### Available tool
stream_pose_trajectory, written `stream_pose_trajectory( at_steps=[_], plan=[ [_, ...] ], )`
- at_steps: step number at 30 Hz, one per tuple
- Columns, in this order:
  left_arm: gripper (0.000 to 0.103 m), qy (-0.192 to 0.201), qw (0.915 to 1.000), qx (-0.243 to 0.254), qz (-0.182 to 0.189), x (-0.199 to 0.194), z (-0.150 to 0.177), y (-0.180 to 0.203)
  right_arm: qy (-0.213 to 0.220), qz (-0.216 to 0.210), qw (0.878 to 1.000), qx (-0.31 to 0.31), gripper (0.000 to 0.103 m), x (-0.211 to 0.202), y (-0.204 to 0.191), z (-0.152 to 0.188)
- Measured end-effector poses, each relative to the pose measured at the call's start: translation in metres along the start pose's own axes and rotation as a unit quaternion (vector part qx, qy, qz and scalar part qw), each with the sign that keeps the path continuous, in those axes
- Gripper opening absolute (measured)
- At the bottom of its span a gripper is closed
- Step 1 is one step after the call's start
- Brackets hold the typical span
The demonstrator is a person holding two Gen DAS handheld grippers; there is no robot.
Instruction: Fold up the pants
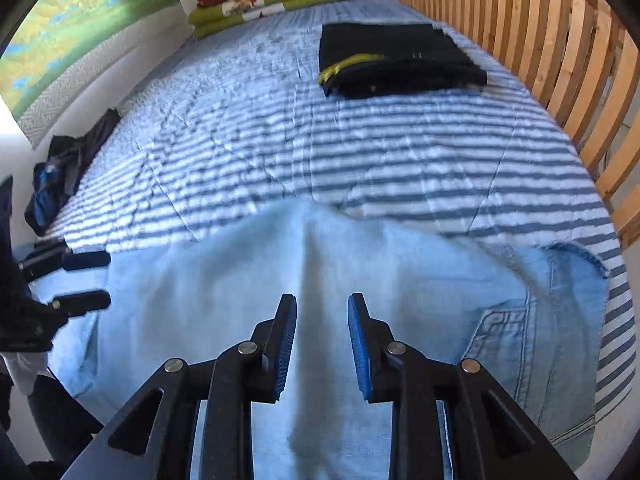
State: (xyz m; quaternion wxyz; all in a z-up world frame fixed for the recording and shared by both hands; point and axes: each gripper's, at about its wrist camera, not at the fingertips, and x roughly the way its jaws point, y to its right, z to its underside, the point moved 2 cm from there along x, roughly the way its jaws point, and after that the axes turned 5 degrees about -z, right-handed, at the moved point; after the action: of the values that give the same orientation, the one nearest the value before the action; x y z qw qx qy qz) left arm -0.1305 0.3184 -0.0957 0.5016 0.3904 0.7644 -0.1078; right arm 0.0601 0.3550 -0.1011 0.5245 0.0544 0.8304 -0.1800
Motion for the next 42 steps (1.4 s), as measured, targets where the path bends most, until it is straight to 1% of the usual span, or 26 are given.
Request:
stream_pose_trajectory(
  at_steps=[2, 3, 4, 5, 7, 8, 10, 12, 13, 14, 15, 17, 20, 22, 24, 25, 26, 27, 28, 30, 33, 34, 35, 38, 41, 42],
  plan=[
    [0.057, -0.008, 0.9999, -0.008, 0.008, 0.022, -0.009, -0.003, -0.038, 0.007, 0.999, -0.001, 0.023, 0.014, 0.011, 0.015],
    [0.056, -0.010, 0.9997, -0.012, 0.019, 0.030, -0.010, -0.002, -0.046, 0.007, 0.999, -0.010, 0.022, 0.015, 0.014, 0.021],
    [0.042, -0.008, 0.9994, -0.009, 0.032, 0.035, -0.010, 0.000, -0.045, 0.004, 0.999, -0.020, 0.021, 0.009, 0.014, 0.026],
    [0.025, -0.002, 0.9994, 0.000, 0.034, 0.037, -0.009, 0.003, -0.057, 0.006, 0.998, -0.021, 0.021, 0.006, 0.015, 0.025],
    [0.014, 0.013, 0.9991, 0.022, 0.034, 0.036, -0.003, 0.013, -0.063, -0.003, 0.998, -0.005, 0.024, -0.003, 0.019, 0.018],
    [0.008, 0.024, 0.9986, 0.031, 0.035, 0.032, 0.000, 0.017, -0.055, -0.003, 0.999, 0.000, 0.024, -0.010, 0.020, 0.012],
    [0.003, 0.048, 0.9967, 0.044, 0.048, 0.023, 0.006, 0.025, -0.015, 0.005, 1.000, -0.001, 0.025, -0.027, 0.019, -0.007],
    [0.003, 0.073, 0.9924, 0.056, 0.082, 0.012, 0.010, 0.034, 0.034, 0.014, 0.999, -0.005, 0.036, -0.040, 0.016, -0.031],
    [0.003, 0.076, 0.9902, 0.066, 0.097, 0.010, 0.012, 0.038, 0.043, 0.015, 0.999, -0.005, 0.038, -0.040, 0.012, -0.043],
    [0.003, 0.073, 0.9899, 0.077, 0.095, 0.010, 0.014, 0.044, 0.039, 0.013, 0.999, -0.003, 0.039, -0.037, 0.008, -0.056],
    [0.003, 0.070, 0.9903, 0.084, 0.086, 0.008, 0.017, 0.048, 0.026, 0.005, 1.000, -0.002, 0.039, -0.030, 0.002, -0.068],
    [0.003, 0.059, 0.9906, 0.082, 0.093, 0.011, 0.017, 0.049, -0.006, -0.002, 1.000, -0.015, 0.039, -0.008, -0.013, -0.086],
    [0.004, 0.050, 0.9937, 0.072, 0.070, 0.009, 0.014, 0.039, -0.043, 0.028, 0.996, -0.073, 0.042, 0.030, -0.035, -0.107],
    [0.008, 0.037, 0.9956, 0.059, 0.063, 0.009, 0.010, 0.027, -0.077, 0.039, 0.993, -0.086, 0.043, 0.054, -0.037, -0.111],
    [0.023, 0.030, 0.9966, 0.062, 0.045, 0.007, 0.004, 0.019, -0.108, 0.020, 0.992, -0.069, 0.043, 0.070, -0.030, -0.106],
    [0.043, 0.028, 0.9969, 0.064, 0.036, 0.008, 0.000, 0.017, -0.110, 0.010, 0.992, -0.065, 0.039, 0.071, -0.028, -0.102],
    [0.062, 0.025, 0.9972, 0.062, 0.033, 0.008, -0.004, 0.015, -0.104, -0.002, 0.992, -0.067, 0.016, 0.067, -0.028, -0.098],
    [0.066, 0.027, 0.9974, 0.058, 0.034, 0.009, -0.009, 0.013, -0.096, -0.013, 0.993, -0.073, 0.009, 0.061, -0.030, -0.093],
    [0.069, 0.030, 0.9973, 0.057, 0.034, 0.010, -0.015, 0.012, -0.076, -0.013, 0.993, -0.085, 0.008, 0.051, -0.033, -0.087],
    [0.069, 0.030, 0.9977, 0.055, 0.025, 0.015, -0.024, 0.010, -0.059, -0.011, 0.991, -0.119, 0.006, 0.034, -0.041, -0.070],
    [0.068, 0.018, 0.9966, 0.058, 0.056, 0.024, -0.028, 0.015, -0.027, -0.013, 0.990, -0.136, 0.005, 0.008, -0.045, -0.046],
    [0.065, 0.010, 0.9957, 0.063, 0.068, 0.027, -0.026, 0.020, -0.020, -0.007, 0.990, -0.138, 0.005, 0.002, -0.046, -0.040],
    [0.054, 0.006, 0.9944, 0.070, 0.078, 0.027, -0.023, 0.025, -0.008, -0.004, 0.990, -0.143, 0.005, -0.005, -0.047, -0.033],
    [0.033, 0.001, 0.9912, 0.105, 0.081, 0.022, -0.010, 0.042, 0.015, -0.011, 0.988, -0.153, 0.005, -0.016, -0.048, -0.017],
    [0.019, 0.010, 0.9885, 0.139, 0.058, 0.015, 0.005, 0.057, 0.000, -0.015, 0.990, -0.142, 0.005, -0.012, -0.041, -0.010],
    [0.018, 0.013, 0.9882, 0.144, 0.051, 0.013, 0.009, 0.061, 0.000, -0.014, 0.990, -0.139, 0.005, -0.012, -0.042, -0.008]
  ],
)
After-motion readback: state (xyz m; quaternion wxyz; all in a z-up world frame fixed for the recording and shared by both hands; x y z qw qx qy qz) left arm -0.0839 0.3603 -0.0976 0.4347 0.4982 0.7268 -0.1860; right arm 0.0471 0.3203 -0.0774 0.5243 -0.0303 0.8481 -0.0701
